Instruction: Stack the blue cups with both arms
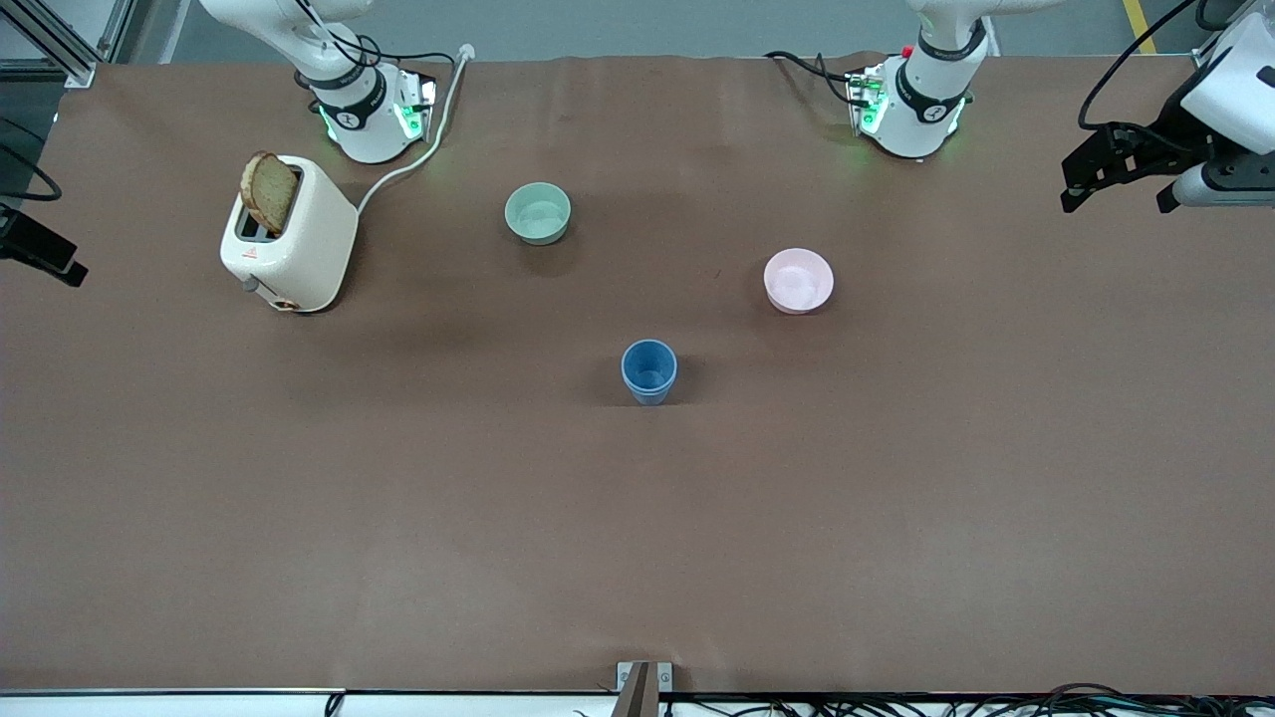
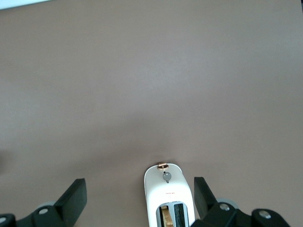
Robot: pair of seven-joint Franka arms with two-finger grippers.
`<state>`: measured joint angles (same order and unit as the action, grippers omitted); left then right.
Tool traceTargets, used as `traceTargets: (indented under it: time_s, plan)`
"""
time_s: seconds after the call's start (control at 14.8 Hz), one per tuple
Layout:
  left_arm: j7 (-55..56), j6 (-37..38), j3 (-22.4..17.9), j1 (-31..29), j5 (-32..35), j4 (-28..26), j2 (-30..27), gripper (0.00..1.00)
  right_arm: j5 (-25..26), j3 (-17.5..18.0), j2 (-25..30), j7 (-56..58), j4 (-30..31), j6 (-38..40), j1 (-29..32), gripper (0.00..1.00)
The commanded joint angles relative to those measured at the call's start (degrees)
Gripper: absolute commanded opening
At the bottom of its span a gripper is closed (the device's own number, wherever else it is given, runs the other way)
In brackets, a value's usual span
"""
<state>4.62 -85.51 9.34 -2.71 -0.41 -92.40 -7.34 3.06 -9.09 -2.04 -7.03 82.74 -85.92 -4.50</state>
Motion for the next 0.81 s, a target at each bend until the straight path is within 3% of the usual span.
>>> traceTargets:
  time_s: [0.0, 0.74]
  plan:
    - [-0.9, -0.3, 0.2, -0.5, 0.2, -0.1, -0.6, 1.0, -0.8, 0.3, 1.3, 0.5, 1.6, -0.8, -0.6, 1.0]
    - [-0.7, 0.3, 0.2, -0.4, 0.5, 2.8, 1.3, 1.0, -1.9, 2.1, 1.3, 6.1, 1.9, -0.7, 3.3, 1.0]
